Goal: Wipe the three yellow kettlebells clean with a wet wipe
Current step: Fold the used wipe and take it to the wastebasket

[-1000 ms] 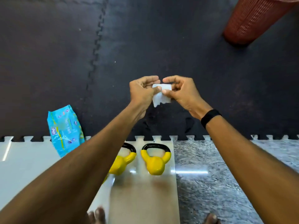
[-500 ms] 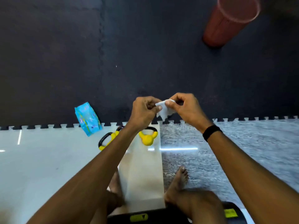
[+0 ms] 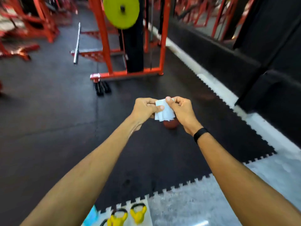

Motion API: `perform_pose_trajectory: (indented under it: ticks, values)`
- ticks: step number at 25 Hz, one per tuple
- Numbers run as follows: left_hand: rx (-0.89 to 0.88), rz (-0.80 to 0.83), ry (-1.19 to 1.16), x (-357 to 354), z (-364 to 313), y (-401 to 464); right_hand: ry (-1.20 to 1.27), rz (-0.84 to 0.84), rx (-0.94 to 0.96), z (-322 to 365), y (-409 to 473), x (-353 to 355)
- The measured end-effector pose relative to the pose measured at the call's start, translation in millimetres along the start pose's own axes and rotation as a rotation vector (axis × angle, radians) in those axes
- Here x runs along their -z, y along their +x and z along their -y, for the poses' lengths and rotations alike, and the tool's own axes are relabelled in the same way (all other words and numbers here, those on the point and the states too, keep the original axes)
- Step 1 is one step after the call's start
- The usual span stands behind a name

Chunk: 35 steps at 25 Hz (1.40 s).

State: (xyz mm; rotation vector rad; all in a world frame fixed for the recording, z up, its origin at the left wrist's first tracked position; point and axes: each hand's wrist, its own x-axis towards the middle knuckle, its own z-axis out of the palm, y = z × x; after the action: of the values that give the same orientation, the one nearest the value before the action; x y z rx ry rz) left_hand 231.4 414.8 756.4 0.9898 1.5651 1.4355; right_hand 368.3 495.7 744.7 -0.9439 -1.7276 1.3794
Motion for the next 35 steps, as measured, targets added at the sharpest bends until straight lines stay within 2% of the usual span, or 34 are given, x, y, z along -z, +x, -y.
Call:
perform_pose_trajectory:
  ticks: [5,7,12,15,19,26,35]
  values:
    - [-0.256,0.025,-0.031,-78,-133,37,0.010,0.053,0.188,117,27,120]
    - [-0.333,0.044,-0.050,-106,-170,45,0.002,0.011,0.227,147,31,158]
    - [-0.382,0.233,-0.061,-164,-238,58,-0.019,-0.119,0.334,198,39,230]
    - [-0.421,0.218,-0.043,-180,-257,67,-0.015,-0.133,0.360,209,46,251]
    - [-0.416,0.170,-0.050,-177,-258,93,0.008,-0.092,0.349,205,72,253]
    - [-0.356,0.154,-0.070,-138,-223,179,0.064,-0.012,0.252,174,154,215]
    - [-0.117,0.146,-0.097,-92,-127,316,-0.018,-0.026,0.025,89,279,154]
